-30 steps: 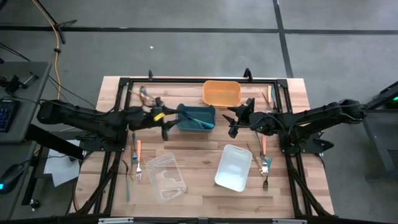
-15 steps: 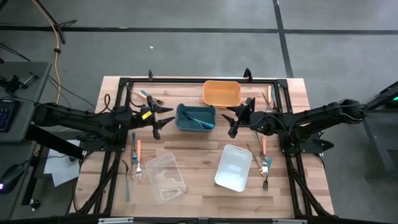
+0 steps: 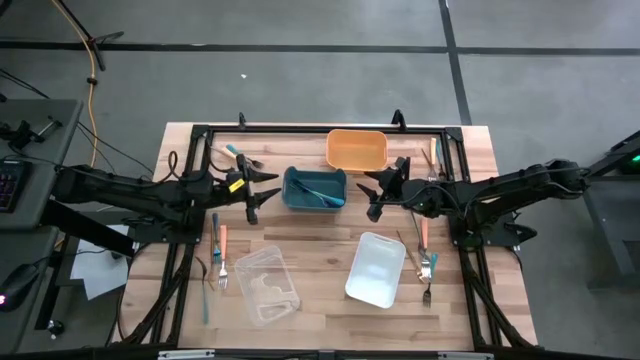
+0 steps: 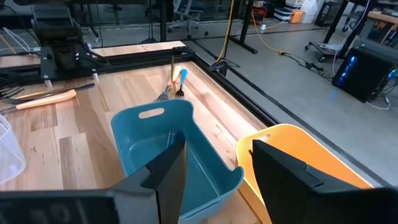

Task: Sort silverware by color (type)
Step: Put the blue fork into the blue bin

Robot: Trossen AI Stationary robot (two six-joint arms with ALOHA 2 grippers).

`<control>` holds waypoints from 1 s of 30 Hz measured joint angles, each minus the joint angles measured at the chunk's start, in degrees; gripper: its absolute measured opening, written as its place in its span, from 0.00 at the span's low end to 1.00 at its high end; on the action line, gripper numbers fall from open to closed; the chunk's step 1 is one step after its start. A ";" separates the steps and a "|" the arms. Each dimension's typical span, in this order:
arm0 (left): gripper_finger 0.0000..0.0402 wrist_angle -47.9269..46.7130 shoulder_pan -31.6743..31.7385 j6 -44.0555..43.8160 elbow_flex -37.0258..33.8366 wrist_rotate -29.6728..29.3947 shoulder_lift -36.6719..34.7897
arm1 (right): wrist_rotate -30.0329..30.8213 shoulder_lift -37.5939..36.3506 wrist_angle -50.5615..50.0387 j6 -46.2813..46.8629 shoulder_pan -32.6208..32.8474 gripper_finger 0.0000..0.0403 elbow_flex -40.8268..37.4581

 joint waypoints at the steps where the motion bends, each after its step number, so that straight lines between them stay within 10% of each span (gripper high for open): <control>1: 0.41 0.00 0.00 -0.11 -0.01 0.00 0.00 | 0.00 0.00 0.00 0.91 0.00 0.44 0.00; 7: 0.41 0.00 0.00 -0.07 0.00 0.02 0.02 | -1.91 -0.17 -1.87 7.18 0.00 0.44 0.10; 14: 0.41 -0.07 0.01 -0.07 0.00 0.04 0.02 | -10.93 -0.39 -37.37 27.79 0.71 0.44 8.76; 22: 0.41 -0.42 0.00 -1.62 0.00 0.04 0.02 | -7.08 -0.46 -67.22 59.97 5.35 0.44 6.64; 30: 0.41 -0.86 0.00 -2.69 0.00 0.05 0.02 | -16.57 -0.42 -57.95 69.38 5.88 0.44 -5.97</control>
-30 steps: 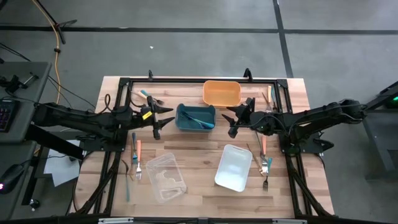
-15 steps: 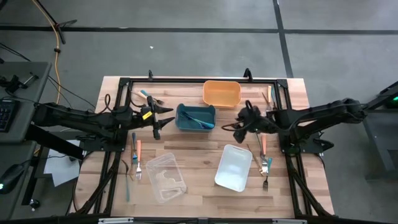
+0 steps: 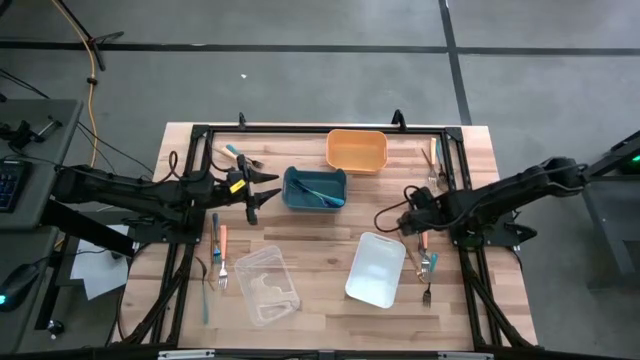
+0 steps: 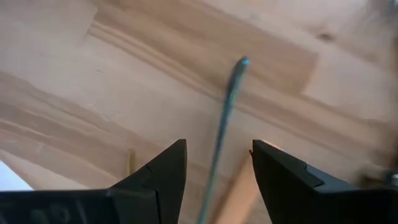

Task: Sort silverware by color (type)
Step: Put the blue fork into the blue bin

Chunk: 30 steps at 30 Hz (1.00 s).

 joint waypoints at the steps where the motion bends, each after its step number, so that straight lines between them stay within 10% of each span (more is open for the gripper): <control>1: 0.41 0.00 0.00 0.00 0.00 -0.01 0.00 | -0.36 0.00 1.72 0.02 -0.12 0.44 -0.86; 30: 0.40 0.01 0.00 0.13 0.00 -0.01 0.00 | -2.65 5.59 11.23 3.51 -1.07 0.35 -6.26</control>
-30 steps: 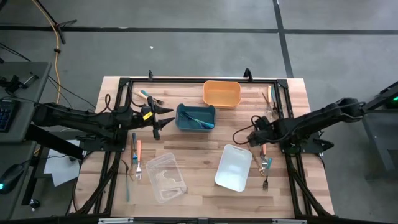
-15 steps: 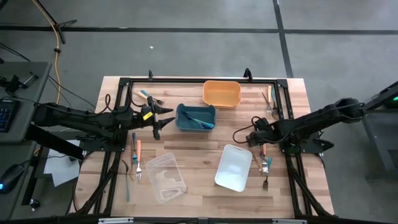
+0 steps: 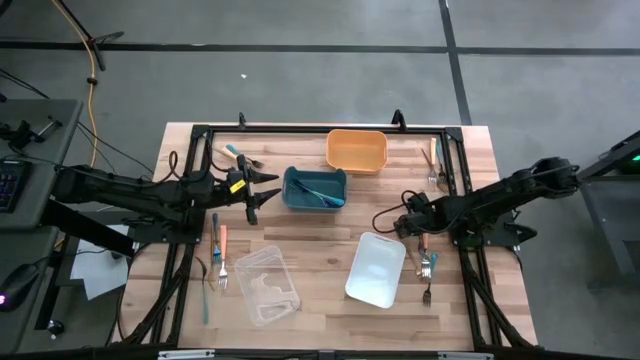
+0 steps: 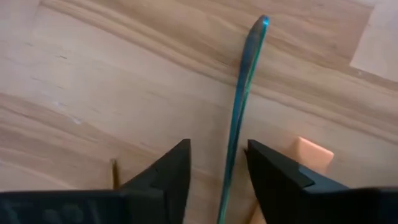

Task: Sort silverware by color (type)
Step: Put the blue fork into the blue bin

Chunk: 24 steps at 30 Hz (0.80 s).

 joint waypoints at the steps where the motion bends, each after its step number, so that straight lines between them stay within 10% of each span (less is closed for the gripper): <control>1: 0.40 0.00 0.00 0.00 0.00 0.00 0.00 | -0.03 0.30 0.07 0.09 0.02 0.31 0.05; 8: 0.40 -0.02 0.00 0.02 0.00 0.00 0.00 | 0.05 0.36 0.43 -0.86 0.02 0.02 0.12; 24: 0.40 -0.01 0.00 0.02 0.00 0.00 0.00 | 6.16 0.45 -14.67 -15.12 -2.22 0.01 16.84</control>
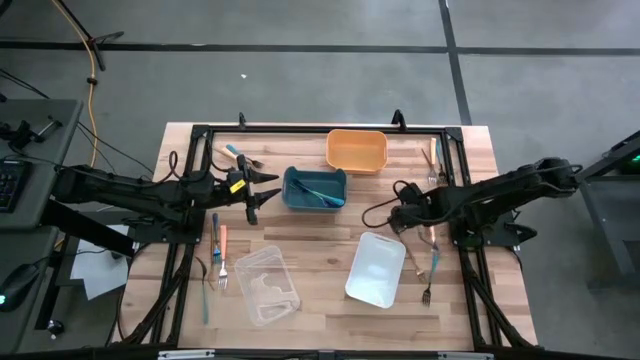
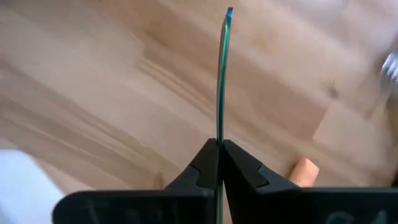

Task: Sort silverware by color (type)
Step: Put the blue fork into the blue bin

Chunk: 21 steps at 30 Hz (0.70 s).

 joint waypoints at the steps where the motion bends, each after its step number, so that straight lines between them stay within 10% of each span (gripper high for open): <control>1: 0.40 -0.01 0.00 0.00 0.00 0.00 0.00 | 0.86 0.00 -0.74 -1.80 -0.26 0.01 1.82; 12: 0.40 -0.25 0.00 -0.39 0.00 0.00 0.02 | 2.58 -0.03 4.20 -18.33 -1.91 0.01 13.45; 21: 0.40 -0.21 0.00 -0.46 0.00 0.00 0.02 | 1.32 -0.02 51.10 -45.92 -3.38 0.00 4.64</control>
